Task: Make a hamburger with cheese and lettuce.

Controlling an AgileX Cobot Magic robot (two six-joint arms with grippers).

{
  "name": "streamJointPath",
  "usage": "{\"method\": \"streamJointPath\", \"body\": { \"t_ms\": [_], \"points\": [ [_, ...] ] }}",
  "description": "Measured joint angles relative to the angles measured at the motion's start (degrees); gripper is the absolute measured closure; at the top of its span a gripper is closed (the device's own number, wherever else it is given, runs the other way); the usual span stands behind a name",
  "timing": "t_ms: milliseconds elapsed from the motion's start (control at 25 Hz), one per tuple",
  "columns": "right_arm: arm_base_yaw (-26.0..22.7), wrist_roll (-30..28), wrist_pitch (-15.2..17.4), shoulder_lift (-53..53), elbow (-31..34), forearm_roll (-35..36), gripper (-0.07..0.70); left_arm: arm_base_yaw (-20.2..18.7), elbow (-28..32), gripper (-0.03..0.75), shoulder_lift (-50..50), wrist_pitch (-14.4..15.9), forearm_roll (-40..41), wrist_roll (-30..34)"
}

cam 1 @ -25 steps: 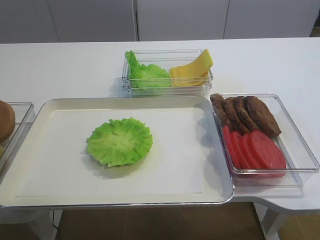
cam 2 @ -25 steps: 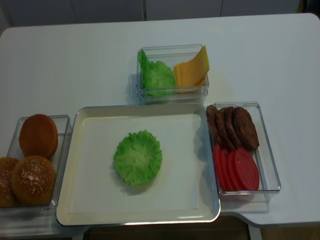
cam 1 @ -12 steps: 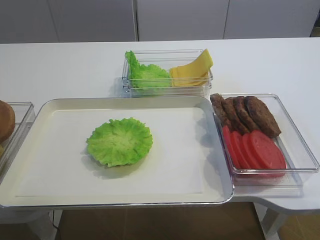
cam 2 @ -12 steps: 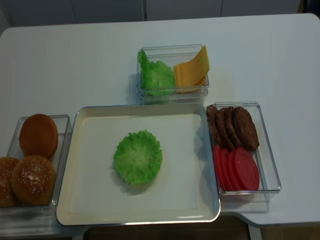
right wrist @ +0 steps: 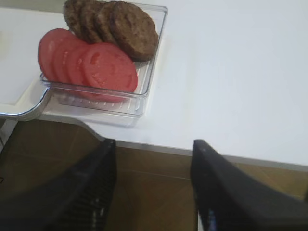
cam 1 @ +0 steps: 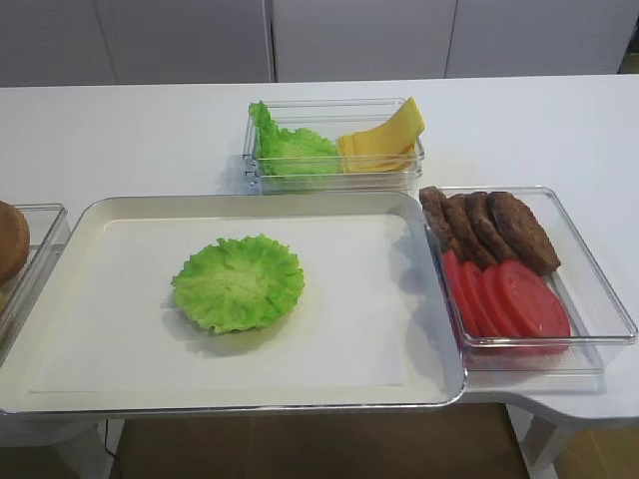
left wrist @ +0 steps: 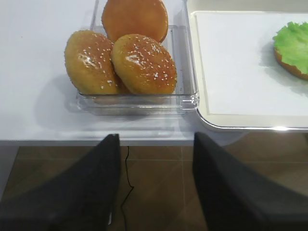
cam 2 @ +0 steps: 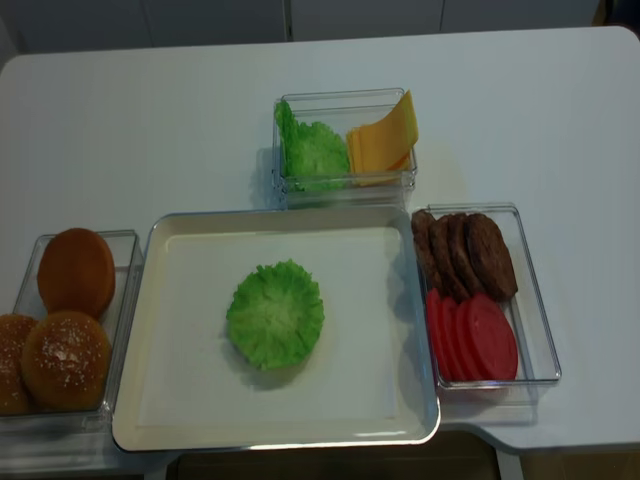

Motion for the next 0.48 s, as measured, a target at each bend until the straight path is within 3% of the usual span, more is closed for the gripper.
{"method": "streamJointPath", "body": {
  "t_ms": [200, 480],
  "points": [
    [-4.74, 0.00, 0.00, 0.00, 0.00, -0.08, 0.254, 0.00, 0.00, 0.353, 0.00, 0.00, 0.00, 0.00],
    [-5.26, 0.00, -0.03, -0.12, 0.00, -0.14, 0.254, 0.00, 0.00, 0.353, 0.00, 0.00, 0.00, 0.00]
  ]
}}
